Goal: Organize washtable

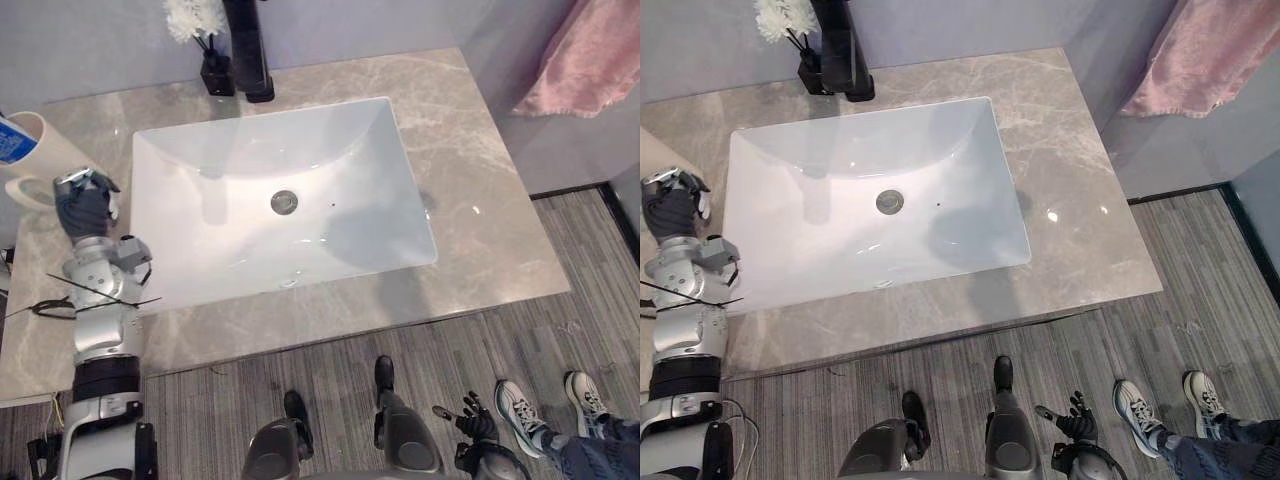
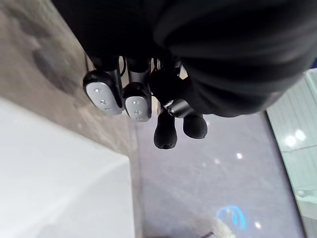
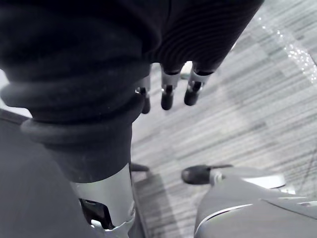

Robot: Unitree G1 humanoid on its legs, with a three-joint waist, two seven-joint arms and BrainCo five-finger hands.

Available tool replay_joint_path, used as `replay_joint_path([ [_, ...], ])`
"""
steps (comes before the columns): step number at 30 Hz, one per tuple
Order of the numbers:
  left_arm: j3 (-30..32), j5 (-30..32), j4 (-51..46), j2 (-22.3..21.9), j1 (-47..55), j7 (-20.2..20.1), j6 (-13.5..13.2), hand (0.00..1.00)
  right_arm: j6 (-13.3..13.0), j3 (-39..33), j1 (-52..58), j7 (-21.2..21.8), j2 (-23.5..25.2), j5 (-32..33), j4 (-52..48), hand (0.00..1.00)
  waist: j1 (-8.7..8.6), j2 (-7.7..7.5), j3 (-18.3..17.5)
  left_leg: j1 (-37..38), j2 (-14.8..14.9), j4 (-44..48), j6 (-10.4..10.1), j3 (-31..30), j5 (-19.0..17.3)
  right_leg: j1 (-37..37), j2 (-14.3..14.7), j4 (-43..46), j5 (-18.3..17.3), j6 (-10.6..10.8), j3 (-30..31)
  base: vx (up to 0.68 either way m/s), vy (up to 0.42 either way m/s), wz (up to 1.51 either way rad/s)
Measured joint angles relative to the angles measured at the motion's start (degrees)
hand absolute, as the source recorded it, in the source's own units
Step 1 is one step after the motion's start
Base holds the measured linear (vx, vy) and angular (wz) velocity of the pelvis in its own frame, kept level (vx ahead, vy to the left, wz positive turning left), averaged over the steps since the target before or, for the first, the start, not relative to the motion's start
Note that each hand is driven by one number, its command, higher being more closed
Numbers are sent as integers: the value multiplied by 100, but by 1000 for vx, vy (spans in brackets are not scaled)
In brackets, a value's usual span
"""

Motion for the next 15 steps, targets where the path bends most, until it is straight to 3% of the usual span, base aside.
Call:
replay_joint_path([
  [4, -547, 1, -1022, -361, 158, -14, -29, 100, 1, 1, -15, 17, 0, 2, 105, 0, -32, 17, 5, 147, -43, -27, 2, -140, 1, 206, -54, 20, -70, 62, -142, -7, 4, 15],
  [6, -717, 1, -1720, -600, 363, -23, -145, 100, 2, -3, -73, 42, -19, 55, 195, 0, -59, 96, 2, 253, -97, -138, 39, -186, 37, 261, -98, 88, -133, 80, -190, -11, 9, 16],
  [12, -793, -6, -3162, -903, 964, -192, -400, 100, 15, -9, -98, 118, -106, 99, 350, 0, 21, 505, -123, 488, -173, -318, 74, -392, 93, 615, -165, -33, -172, 133, -439, 13, 1, 20],
  [15, -470, -106, -3987, -996, 1621, -398, -536, 100, 16, -158, -103, 134, -118, 101, 348, 0, 97, 716, -264, 704, -215, -564, 77, -661, 225, 982, -181, -215, -172, 132, -819, 33, -37, 46],
])
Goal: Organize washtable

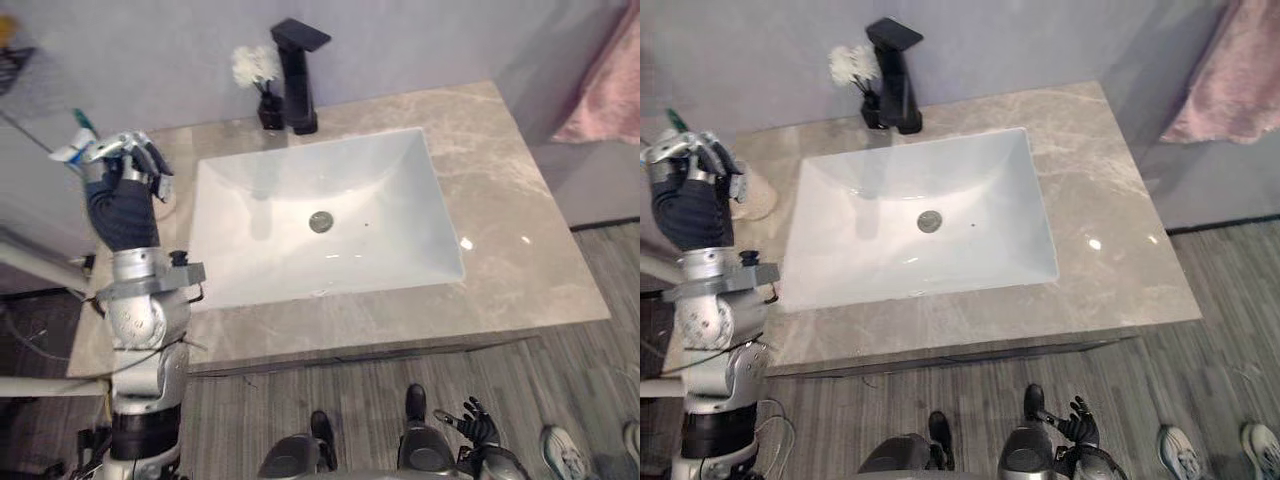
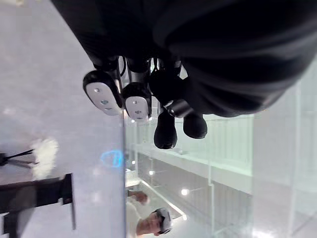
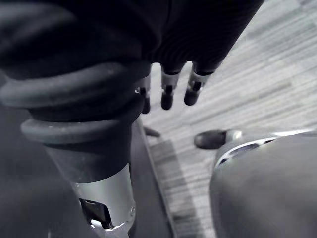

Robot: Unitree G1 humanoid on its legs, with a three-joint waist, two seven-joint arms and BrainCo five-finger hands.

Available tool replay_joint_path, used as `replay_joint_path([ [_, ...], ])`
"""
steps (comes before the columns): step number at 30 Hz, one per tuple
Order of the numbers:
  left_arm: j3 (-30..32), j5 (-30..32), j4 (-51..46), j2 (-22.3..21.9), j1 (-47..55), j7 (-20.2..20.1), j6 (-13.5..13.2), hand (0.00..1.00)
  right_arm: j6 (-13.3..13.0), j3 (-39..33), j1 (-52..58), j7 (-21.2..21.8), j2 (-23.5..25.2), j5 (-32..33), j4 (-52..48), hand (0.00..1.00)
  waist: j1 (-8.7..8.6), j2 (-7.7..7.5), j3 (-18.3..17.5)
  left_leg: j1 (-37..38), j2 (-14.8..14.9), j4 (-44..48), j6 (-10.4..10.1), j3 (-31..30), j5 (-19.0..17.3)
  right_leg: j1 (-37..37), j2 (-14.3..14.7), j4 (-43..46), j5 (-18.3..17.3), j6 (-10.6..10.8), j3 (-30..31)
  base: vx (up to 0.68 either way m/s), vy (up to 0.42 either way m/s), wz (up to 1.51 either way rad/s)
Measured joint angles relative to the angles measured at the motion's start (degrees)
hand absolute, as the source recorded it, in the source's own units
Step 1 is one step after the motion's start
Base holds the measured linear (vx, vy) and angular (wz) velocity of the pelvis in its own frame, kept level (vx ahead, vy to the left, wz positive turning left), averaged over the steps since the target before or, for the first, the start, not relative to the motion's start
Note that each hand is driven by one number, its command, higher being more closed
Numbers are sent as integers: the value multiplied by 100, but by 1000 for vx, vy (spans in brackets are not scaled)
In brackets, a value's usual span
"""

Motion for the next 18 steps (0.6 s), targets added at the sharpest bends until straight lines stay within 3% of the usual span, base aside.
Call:
replay_joint_path([
  [2, 313, -40, -260, -135, 386, -42, -69, 100, 0, -17, 5, 8, 3, 2, 4, 0, 54, 66, -79, 49, -3, -63, -8, -140, 34, 145, 4, -86, 0, 0, -150, 5, -45, 39],
  [5, 839, -238, -463, -528, 1170, -146, -111, 100, 5, -92, 6, 28, 3, 26, 112, 0, 300, 164, -258, 114, 1, -129, -30, -354, 96, 344, 23, -146, -32, -10, -401, -8, -54, 43],
  [6, 1027, -360, -462, -678, 1489, -191, -110, 0, 5, -98, -13, 35, 8, 50, 155, 0, 322, 167, -309, 163, -2, -217, -32, -514, 172, 442, 17, -147, -58, -13, -568, -25, -54, 59],
  [11, 1540, -700, -59, -1472, 2560, -246, -100, 0, 12, -127, -69, 90, 57, 64, 375, 0, 649, 100, -551, 246, -9, -254, -48, -814, 267, 665, 9, -164, -114, -19, -886, -57, -32, 34],
  [15, 1710, -925, 1429, -2025, 3129, -255, 26, 0, 85, -188, 72, 87, 190, 125, 429, 0, 780, 68, -825, 303, -2, -335, -28, -922, 291, 831, -3, -174, -220, -11, -1154, -54, -19, 28],
  [18, 1429, -1026, 2644, -2233, 3323, -414, 267, 0, 137, -159, 143, 90, 256, 234, 421, 0, 776, 39, -996, 275, 17, -319, -33, -996, 296, 896, -1, -173, -275, 30, -1350, -35, -20, 24],
])
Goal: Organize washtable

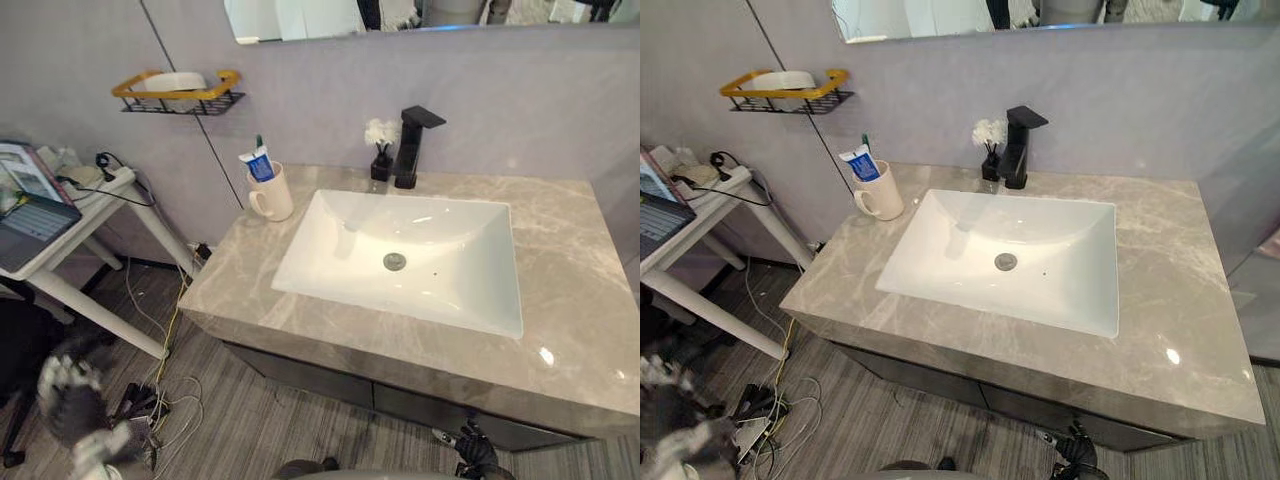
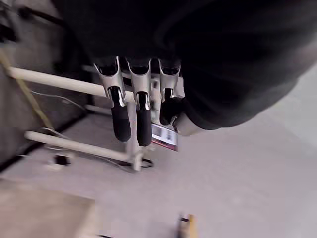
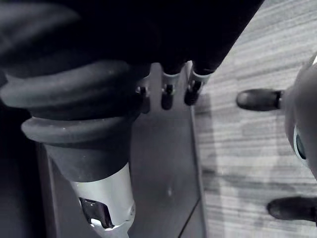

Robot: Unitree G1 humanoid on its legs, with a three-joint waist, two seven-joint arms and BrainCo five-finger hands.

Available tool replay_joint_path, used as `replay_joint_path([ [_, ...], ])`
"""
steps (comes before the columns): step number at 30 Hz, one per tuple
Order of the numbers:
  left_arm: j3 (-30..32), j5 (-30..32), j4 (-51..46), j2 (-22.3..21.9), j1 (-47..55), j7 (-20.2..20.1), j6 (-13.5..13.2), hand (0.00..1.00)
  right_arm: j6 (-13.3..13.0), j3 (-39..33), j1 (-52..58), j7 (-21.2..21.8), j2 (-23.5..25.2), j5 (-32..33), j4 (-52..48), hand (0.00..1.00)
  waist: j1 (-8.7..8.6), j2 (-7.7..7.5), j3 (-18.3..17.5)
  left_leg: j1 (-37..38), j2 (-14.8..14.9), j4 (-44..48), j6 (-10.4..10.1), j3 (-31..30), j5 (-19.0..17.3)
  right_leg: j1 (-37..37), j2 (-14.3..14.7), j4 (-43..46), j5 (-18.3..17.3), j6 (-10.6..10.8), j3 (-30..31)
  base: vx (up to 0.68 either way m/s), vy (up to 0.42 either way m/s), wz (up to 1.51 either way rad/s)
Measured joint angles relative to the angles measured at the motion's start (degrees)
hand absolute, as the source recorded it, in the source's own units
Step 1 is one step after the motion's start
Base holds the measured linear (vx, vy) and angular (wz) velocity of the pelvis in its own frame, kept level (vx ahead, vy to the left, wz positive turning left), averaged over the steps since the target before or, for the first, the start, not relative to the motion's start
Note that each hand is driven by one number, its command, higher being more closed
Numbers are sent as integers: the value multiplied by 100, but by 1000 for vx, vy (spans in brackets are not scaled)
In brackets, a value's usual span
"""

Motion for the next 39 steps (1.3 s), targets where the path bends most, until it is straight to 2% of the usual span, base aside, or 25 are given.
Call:
replay_joint_path([
  [3, -537, 14, 1307, -36, -52, -268, 238, 0, 11, 114, 85, 3, -41, 38, 0, 0, -9, 29, -58, 64, 33, 4, -16, -12, 9, 111, -11, 1, -5, 12, -208, -2, -7, 6],
  [7, -1308, 91, 3310, -1, -501, -523, 523, 0, -24, 186, 113, 17, -35, 95, 46, 0, -59, -34, -110, 108, 131, -33, -77, 6, 17, 143, 88, -4, -36, 23, -191, 11, -15, -3],
  [12, -1804, 653, 4703, 66, -807, -558, 545, 0, -188, 337, 11, 20, -95, 110, 588, 0, -173, -140, -152, 308, 215, -120, -198, 104, 57, 148, 207, -4, 3, 13, 0, 59, -4, -16],
  [17, -1960, 1267, 5129, 205, -1222, -450, 526, 0, -303, 398, -70, 16, -145, 112, 796, 0, -183, -157, -138, 393, 226, -118, -225, 119, 35, 196, 234, -7, 12, 1, 74, 0, 16, -9],
  [24, -2137, 1318, 5275, 373, -1521, -343, 498, 0, -310, 805, -265, -2, -220, 223, 940, 0, -171, -296, 15, 112, 244, -90, -271, -212, 23, 151, 299, -7, -48, -31, -117, -52, -4, 20],
  [29, -2137, 1371, 5183, 351, -1672, -261, 503, 0, -308, 947, -351, -66, -314, 298, 793, 0, -154, -211, 202, -506, 183, 103, -297, -809, 195, -185, 257, 353, -286, -97, -659, -2, -19, 61],
  [30, -2144, 1370, 5178, 338, -1701, -206, 504, 0, -301, 978, -454, -123, -350, 329, 802, 0, -130, -168, 249, -690, 206, 93, -263, -857, 385, -486, 178, 794, -449, -186, -699, 44, 3, 53],
  [31, -2142, 1361, 5118, 366, -1722, -199, 490, 0, -299, 998, -579, -135, -369, 338, 794, 0, -142, -177, 338, -911, 184, 110, -185, -869, 572, -810, 51, 1290, -721, -258, -787, 30, -7, 55],
  [32, -2144, 1359, 5096, 392, -1745, -199, 490, 0, -300, 999, -640, -136, -351, 339, 794, 0, -163, -215, 381, -1038, 157, 122, -138, -868, 689, -949, 20, 1438, -826, -331, -778, -43, -21, 82],
  [33, -2200, 1368, 5099, 486, -1832, -204, 507, 0, -302, 1005, -703, -135, -314, 341, 793, 0, -187, -316, 461, -1184, 62, -119, 40, -859, 1161, -1079, -32, 1452, -859, -438, -787, -74, -40, 102],
  [34, -2223, 1355, 5108, 587, -1891, -211, 529, 0, -302, 1002, -696, -131, -227, 360, 794, 0, -208, -493, 558, -1104, 23, -335, 190, -562, 1286, -1063, -291, 1354, -773, -474, -1063, -56, -37, 114],
  [35, -2206, 1357, 5152, 607, -1938, -204, 525, 0, -290, 988, -720, -150, -241, 392, 800, 0, -229, -522, 626, -1134, 69, 198, 235, -70, 1015, -1005, -381, 1410, -742, -454, -1218, 11, -68, 118],
  [36, -2231, 1372, 5242, 614, -1973, -202, 540, 0, -290, 993, -703, -153, -294, 440, 806, 0, -291, -512, 639, -1027, 320, 903, 266, 775, 615, -846, -535, 1498, -747, -456, -1491, 12, -3, 127],
  [37, -2265, 1423, 5382, 643, -1938, -209, 539, 0, -285, 980, -716, -155, -330, 448, 857, 0, -511, -499, 640, -707, 615, 1135, 241, 1568, 454, -669, -699, 1564, -746, -456, -1809, 3, 3, 128],
  [39, -2455, 1551, 5475, 673, -1942, -212, 571, 0, -303, 973, -719, -153, -374, 448, 858, 0, -684, -431, 644, -333, 968, 1003, 124, 2373, 454, -506, -810, 1602, -720, -412, -2191, -56, 188, 114],
])
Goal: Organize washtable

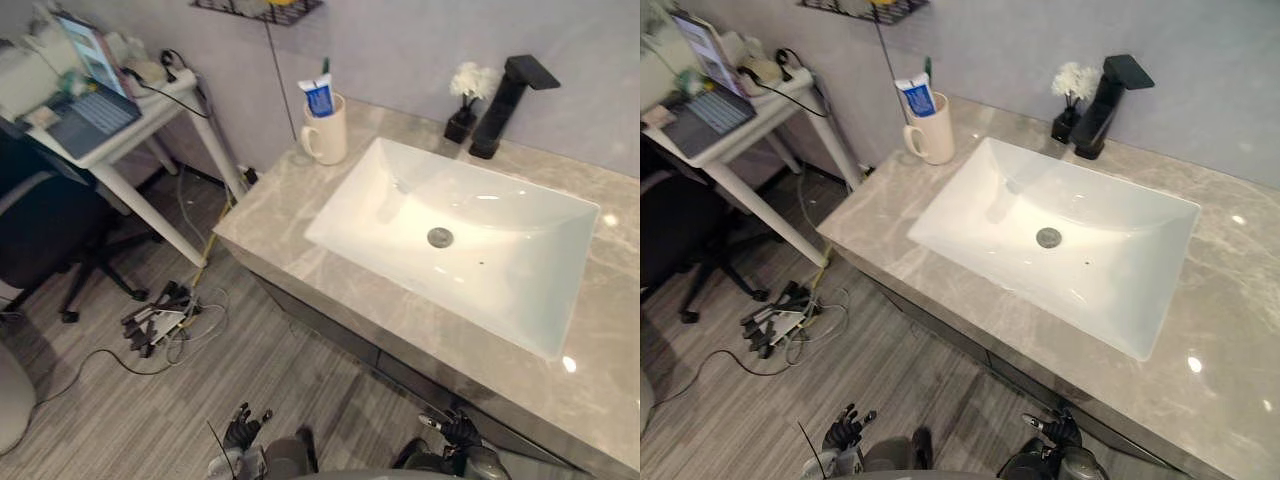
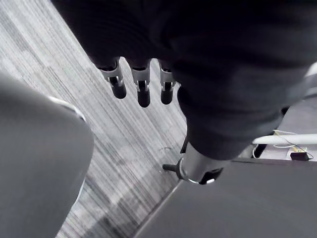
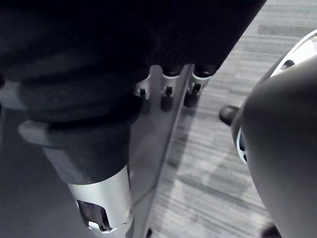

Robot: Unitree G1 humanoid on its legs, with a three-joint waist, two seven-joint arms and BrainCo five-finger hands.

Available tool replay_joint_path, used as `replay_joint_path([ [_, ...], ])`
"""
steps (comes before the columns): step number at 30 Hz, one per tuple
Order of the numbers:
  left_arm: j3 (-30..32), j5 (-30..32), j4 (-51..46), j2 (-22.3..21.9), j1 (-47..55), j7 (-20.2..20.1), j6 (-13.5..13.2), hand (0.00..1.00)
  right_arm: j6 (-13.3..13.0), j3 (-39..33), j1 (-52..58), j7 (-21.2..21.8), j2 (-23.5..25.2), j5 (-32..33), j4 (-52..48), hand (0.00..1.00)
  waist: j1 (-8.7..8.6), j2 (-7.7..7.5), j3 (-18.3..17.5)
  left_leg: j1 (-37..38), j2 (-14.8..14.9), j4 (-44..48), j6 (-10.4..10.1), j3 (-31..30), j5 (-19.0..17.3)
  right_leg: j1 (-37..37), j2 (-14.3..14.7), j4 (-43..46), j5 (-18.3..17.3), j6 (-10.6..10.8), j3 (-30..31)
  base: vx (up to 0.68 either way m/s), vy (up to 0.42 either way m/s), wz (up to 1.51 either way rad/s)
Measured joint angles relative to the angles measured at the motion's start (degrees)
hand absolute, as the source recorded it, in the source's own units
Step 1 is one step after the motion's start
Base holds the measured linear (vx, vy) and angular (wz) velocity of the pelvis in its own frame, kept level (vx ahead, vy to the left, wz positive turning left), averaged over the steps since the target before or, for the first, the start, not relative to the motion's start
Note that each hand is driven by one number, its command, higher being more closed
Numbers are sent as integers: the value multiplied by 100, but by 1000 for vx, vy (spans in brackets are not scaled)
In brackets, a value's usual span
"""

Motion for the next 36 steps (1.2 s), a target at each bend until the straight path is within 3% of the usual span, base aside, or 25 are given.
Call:
replay_joint_path([
  [1, -44, 54, 1, -20, -4, -9, 9, 0, 1, -21, -10, 0, -16, 0, -8, 0, 1, 67, -4, 106, 115, -164, -108, 171, 93, 21, 6, 10, 35, 57, -112, -78, 337, 112],
  [2, -182, 148, 12, -60, -19, -16, 20, 0, 4, -80, -44, -1, -45, 1, -78, 0, -3, 238, -4, 241, 249, -495, -409, 357, 275, 30, 21, 93, 81, 132, -349, -82, 358, 106],
  [3, -351, 256, 35, -50, -90, -37, 29, 0, -56, -155, -68, 95, -8, 137, -96, 0, -38, 325, -24, 257, 131, -756, -596, 374, 116, 50, -37, 171, 156, 250, -570, -90, 356, 111],
  [4, -423, 273, 50, 20, -142, -76, 59, 0, -89, -201, -77, 101, 1, 170, -128, 0, -46, 294, -3, 244, 71, -829, -548, 331, 56, 99, -121, 200, 195, 308, -688, -99, 349, 114],
  [5, -442, 262, 27, 131, -168, -126, 58, 0, -117, -210, -99, 88, 172, 166, -172, 0, 16, 137, 88, 249, -143, -865, -436, 175, -52, 247, -307, 213, 300, 322, -865, -90, 326, 79],
  [7, -450, 272, -26, 211, -175, -126, 31, 0, -91, -208, -95, 73, 313, 60, -100, 0, 107, 4, 93, 212, -318, -719, -318, 23, -182, 344, -520, 282, 368, 298, -929, -81, 348, 58],
  [9, -460, 287, -30, 216, -181, -124, -24, 0, -71, -178, -91, 48, 291, -34, -57, 0, 202, -39, 100, 92, -481, -242, -192, -170, -621, 478, -841, 602, 395, 290, -892, -52, 290, 38],
  [10, -453, 326, -50, 224, -180, -123, -50, 0, -45, -124, -89, 48, 260, -52, -79, 0, 196, -103, 146, -90, -517, 98, -174, -261, -897, 459, -1030, 892, 294, 104, -704, -112, 181, 35],
  [11, -456, 391, -70, 261, -178, -124, -48, 0, -26, -67, -92, 66, 215, -91, -117, 0, 180, -76, 165, -201, -562, 424, -109, -404, -1142, 354, -1227, 1320, 179, -202, -253, -134, 206, 61],
  [12, -454, 402, -79, 263, -177, -111, -43, 0, 7, 30, -86, 72, 101, -127, -174, 0, 173, -96, 185, -207, -680, 588, -20, -578, -1257, 9, -1425, 2035, 371, -663, 859, -151, 234, 101],
  [13, -431, 413, -89, 295, -174, -106, -39, 0, 10, 119, -39, 105, 23, -125, -166, 0, 178, -47, 235, -203, -683, 558, 7, -936, -1273, -548, -1091, 2749, 310, -508, 2403, -67, 171, 100],
  [14, -375, 413, -116, 316, -185, -97, -37, 0, 15, 155, -42, 125, 29, -124, -163, 0, 200, -81, 241, -207, -670, 539, 36, -1057, -1280, -723, -802, 2982, 18, -164, 2842, -21, 97, 95],
  [16, -188, 371, -220, 352, -203, -81, -30, 0, 4, 449, -59, 182, 82, -56, -166, 0, 196, -282, 336, -302, -699, 502, 157, -1529, -1208, -1087, 66, 3241, -772, -83, 3244, 17, 11, 93],
  [17, -166, 376, -219, 351, -248, -74, -30, 0, -2, 479, -56, 180, 103, -7, -165, 0, 204, -342, 374, -350, -726, 502, 168, -1671, -1201, -1170, 311, 3154, -928, -60, 3297, 11, -66, 136],
  [18, -159, 381, -177, 402, -372, -62, 3, 0, -6, 470, -20, 179, 130, 55, -161, 0, 195, -404, 461, -461, -839, 498, 228, -2165, -1163, -1316, 879, 2692, -1093, 61, 3538, 9, -96, 117],
  [21, -163, 380, -142, 408, -404, 9, 53, 0, -40, 427, 13, 176, 161, 279, -103, 0, 186, -429, 469, -630, -1075, 494, 223, -2958, -1165, -1312, 1437, 1644, -1094, 138, 4416, 55, -186, 164],
  [23, -133, 385, -147, 432, -395, 8, 51, 0, -39, 227, 69, 170, 344, 331, -105, 0, 185, -613, 429, -677, -1315, 532, 171, -3511, -1140, -1225, 1357, 1603, -1047, 43, 4335, 146, -249, 213],
  [25, 44, 375, -237, 216, -362, 34, 48, 0, -53, 133, 178, 179, 233, 325, -176, 0, 249, -357, 348, -1009, -1041, 1147, 77, -3622, -1098, -1110, 1431, 1589, -1135, -82, 3673, 186, -221, 167],
  [26, 141, 371, -309, 138, -275, 40, 43, 0, -47, 136, 143, 161, 188, 326, -201, 0, 219, -272, 357, -1114, -815, 1211, -162, -3550, -1179, -974, 1500, 1561, -1163, -204, 3321, 227, -206, 128],
  [27, 183, 354, -316, 134, -273, 41, 43, 0, -51, 137, 142, 154, 193, 330, -187, 0, 221, -236, 338, -1181, -598, 1243, -362, -3220, -1077, -844, 1543, 1451, -1114, -288, 3038, 277, -195, 124],
  [28, 236, 327, -316, 127, -276, 42, 48, 0, -51, 142, 146, 149, 210, 334, -181, 0, 237, -226, 327, -1172, -395, 1217, -364, -2651, -1075, -692, 1605, 1320, -1083, -337, 2909, 218, -125, 74],
  [31, 241, 265, -302, 151, -297, 42, 52, 0, -50, 141, 141, 142, 281, 334, -172, 0, 373, -325, 311, -1028, -363, 934, -450, -2226, -971, -529, 1601, 1162, -1078, -333, 2865, 127, -31, 17],
  [32, 202, 266, -282, 201, -297, 38, 64, 0, -48, 145, 137, 144, 317, 336, -164, 0, 371, -377, 274, -999, -391, 762, -430, -2107, -839, -511, 1559, 1076, -1051, -294, 2856, 111, 15, 23],
  [34, -36, 323, -175, 343, -367, 35, 110, 0, -51, 146, 119, 145, 373, 336, -156, 0, 305, -458, 219, -868, -537, -32, -403, -1577, -157, -447, 1389, 661, -771, -214, 2651, 95, 41, 50],
  [36, -193, 402, -161, 378, -346, 33, 162, 0, -54, 143, 61, 145, 358, 336, -67, 0, 184, -418, 197, -720, -602, -626, -282, -987, 253, -307, 1342, 347, -552, -177, 2453, 49, 80, 66],
])
